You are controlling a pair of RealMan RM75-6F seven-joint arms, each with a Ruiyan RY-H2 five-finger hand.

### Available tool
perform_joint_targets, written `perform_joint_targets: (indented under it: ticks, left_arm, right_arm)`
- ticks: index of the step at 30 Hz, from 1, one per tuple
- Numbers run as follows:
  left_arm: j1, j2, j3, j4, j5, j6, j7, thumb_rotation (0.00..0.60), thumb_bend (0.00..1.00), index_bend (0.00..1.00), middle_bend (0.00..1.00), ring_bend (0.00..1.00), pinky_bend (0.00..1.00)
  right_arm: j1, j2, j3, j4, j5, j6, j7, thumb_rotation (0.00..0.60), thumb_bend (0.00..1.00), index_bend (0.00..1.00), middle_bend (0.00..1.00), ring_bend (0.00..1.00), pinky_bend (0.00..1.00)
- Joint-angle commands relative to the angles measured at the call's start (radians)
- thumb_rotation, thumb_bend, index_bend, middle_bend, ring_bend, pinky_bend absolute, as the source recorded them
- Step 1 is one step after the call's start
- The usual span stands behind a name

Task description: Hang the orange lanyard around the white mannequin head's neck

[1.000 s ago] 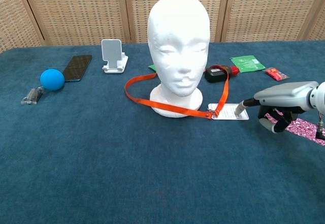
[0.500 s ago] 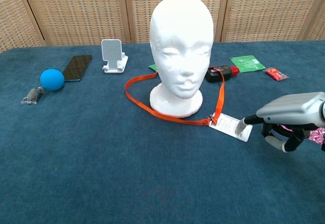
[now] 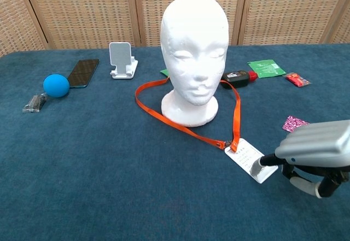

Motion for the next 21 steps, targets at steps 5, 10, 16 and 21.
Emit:
perform_joint_targets:
  ticks: [5,10,16,21]
  left_arm:
    - [0.002,0.002,-0.001,-0.002,0.000,0.000,-0.005,0.600,0.00,0.00,0.00,0.00,0.00]
    - [0.002,0.003,-0.002,-0.001,0.000,-0.001,-0.006,0.600,0.00,0.00,0.00,0.00,0.00]
    - [0.002,0.002,-0.002,-0.003,0.002,-0.002,-0.005,0.600,0.00,0.00,0.00,0.00,0.00]
    - [0.004,0.003,-0.004,-0.003,0.000,0.000,-0.007,0.600,0.00,0.00,0.00,0.00,0.00]
  right_arm:
    - [0.011,0.015,-0.036,-0.072,-0.028,0.006,-0.054,0.600,0.85,0.22,0.73,0.74,0.96]
    - [0.018,0.020,-0.055,-0.097,-0.034,-0.002,-0.074,0.600,0.85,0.22,0.73,0.74,0.96]
    - [0.017,0.028,-0.067,-0.153,-0.088,0.012,-0.083,0.600,0.85,0.22,0.73,0.74,0.96]
    - [-0.013,0.051,-0.026,-0.164,-0.222,0.096,0.014,0.600,0.85,0.23,0.73,0.74,0.96]
